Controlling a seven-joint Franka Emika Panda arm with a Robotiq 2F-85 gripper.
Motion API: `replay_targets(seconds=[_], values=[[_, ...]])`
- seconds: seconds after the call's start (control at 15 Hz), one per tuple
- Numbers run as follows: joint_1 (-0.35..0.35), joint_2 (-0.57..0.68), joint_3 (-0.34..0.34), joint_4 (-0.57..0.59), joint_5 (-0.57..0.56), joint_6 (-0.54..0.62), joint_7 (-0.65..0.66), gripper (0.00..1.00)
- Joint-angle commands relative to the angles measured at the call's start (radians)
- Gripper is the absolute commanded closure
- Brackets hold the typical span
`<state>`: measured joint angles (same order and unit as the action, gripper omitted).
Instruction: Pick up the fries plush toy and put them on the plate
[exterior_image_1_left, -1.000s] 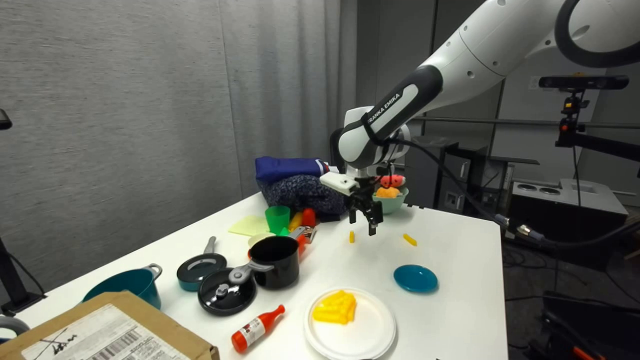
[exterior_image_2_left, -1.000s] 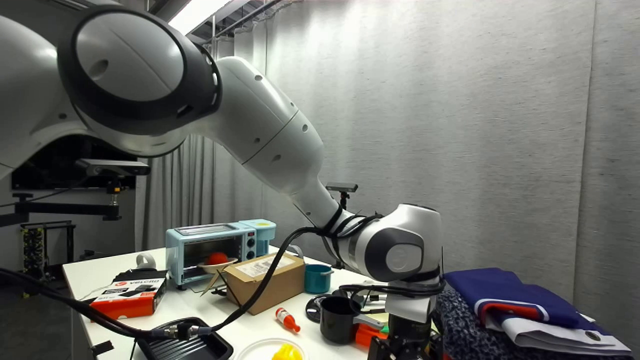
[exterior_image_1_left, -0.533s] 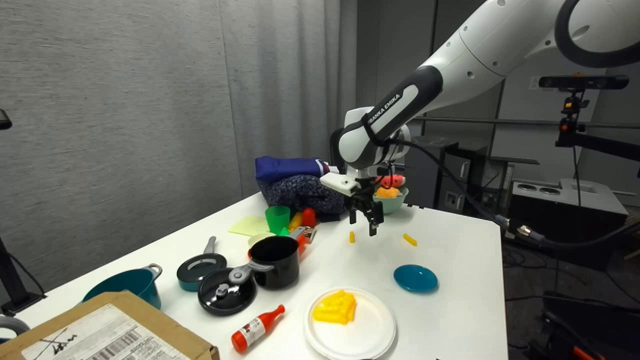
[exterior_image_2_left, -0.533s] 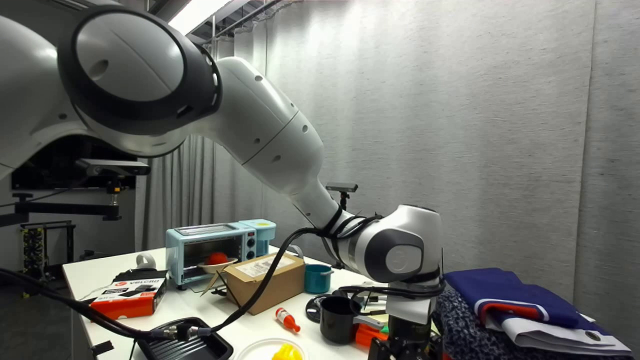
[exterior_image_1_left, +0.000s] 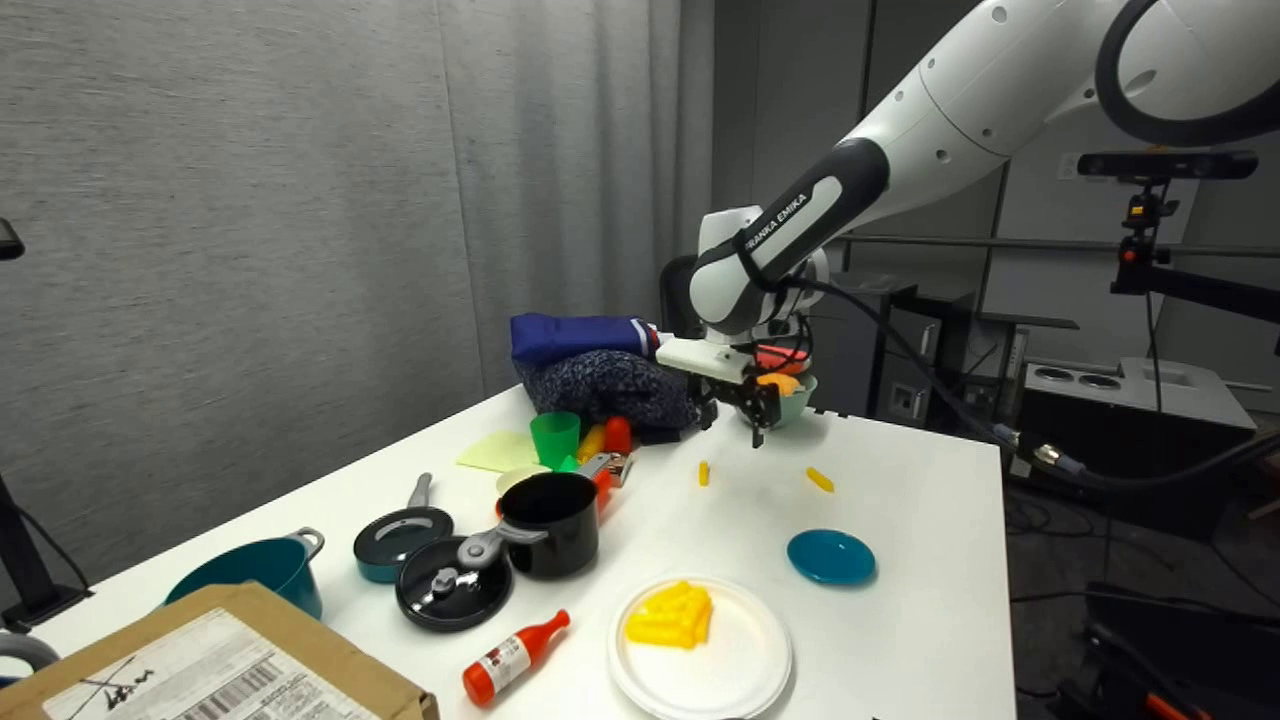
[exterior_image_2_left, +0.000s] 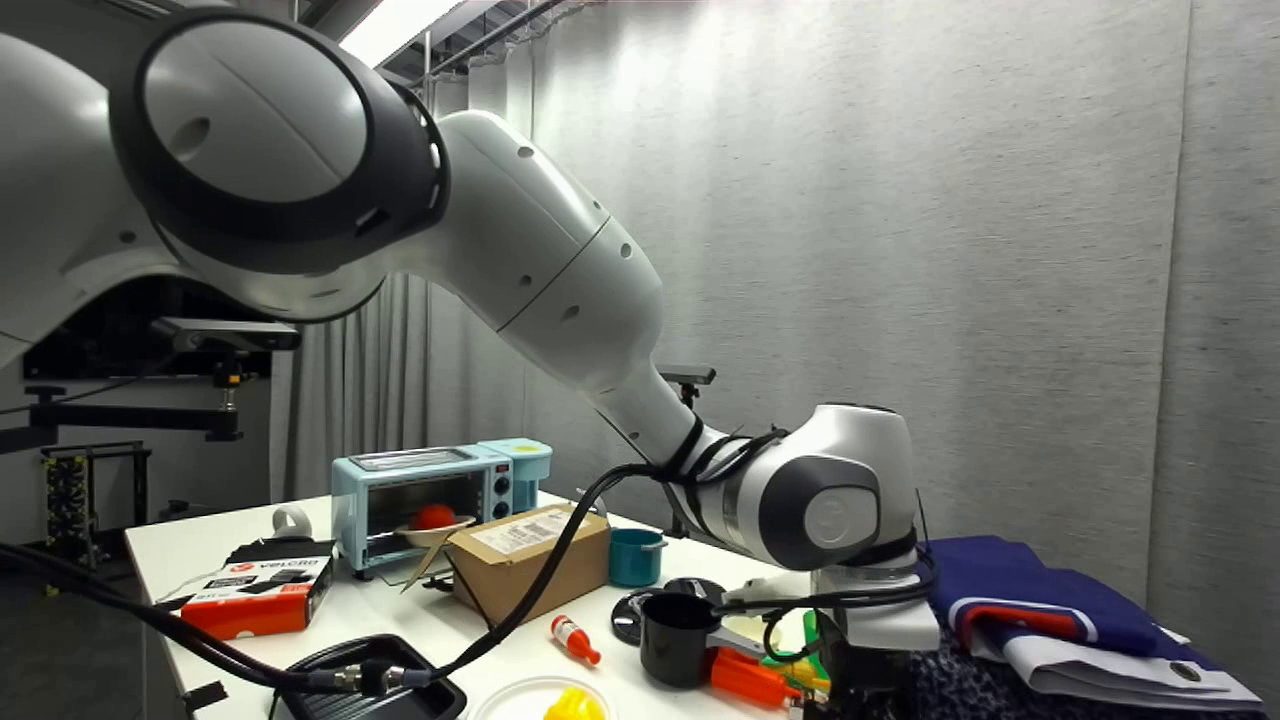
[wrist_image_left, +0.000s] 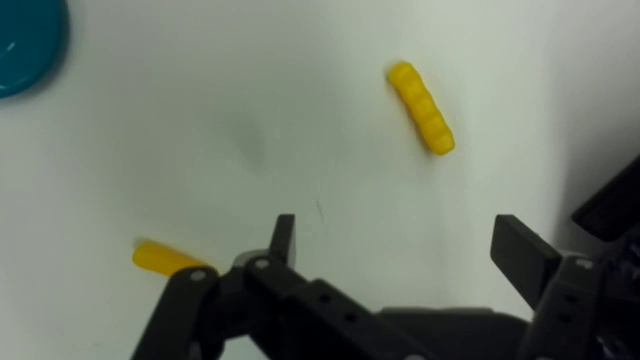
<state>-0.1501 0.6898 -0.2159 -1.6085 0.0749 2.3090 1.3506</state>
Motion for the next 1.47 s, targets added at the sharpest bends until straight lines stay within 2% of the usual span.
replay_targets(seconds=[0.0, 0.2, 0.53, 0.6, 0.67, 0.73, 0.8, 0.93, 1.13, 1.4], values=[[-0.032, 0.048, 0.034, 0.071, 0.010, 0.000, -0.183, 0.00], [-0.041, 0.082, 0.059, 0.119, 0.027, -0.044, -0.327, 0.00], [0.013, 0.216, 0.082, 0.291, 0.034, -0.120, -0.353, 0.00], [0.019, 0.242, 0.084, 0.322, 0.031, -0.137, -0.350, 0.07], [0.026, 0.262, 0.083, 0.353, 0.027, -0.161, -0.349, 0.03], [0.020, 0.268, 0.079, 0.365, 0.023, -0.178, -0.365, 0.05], [0.007, 0.264, 0.072, 0.375, 0.020, -0.192, -0.382, 0.00], [-0.009, 0.263, 0.061, 0.400, 0.027, -0.209, -0.395, 0.00], [-0.030, 0.276, 0.056, 0.437, 0.039, -0.191, -0.401, 0.00], [-0.077, 0.216, 0.053, 0.377, 0.082, -0.149, -0.393, 0.00]])
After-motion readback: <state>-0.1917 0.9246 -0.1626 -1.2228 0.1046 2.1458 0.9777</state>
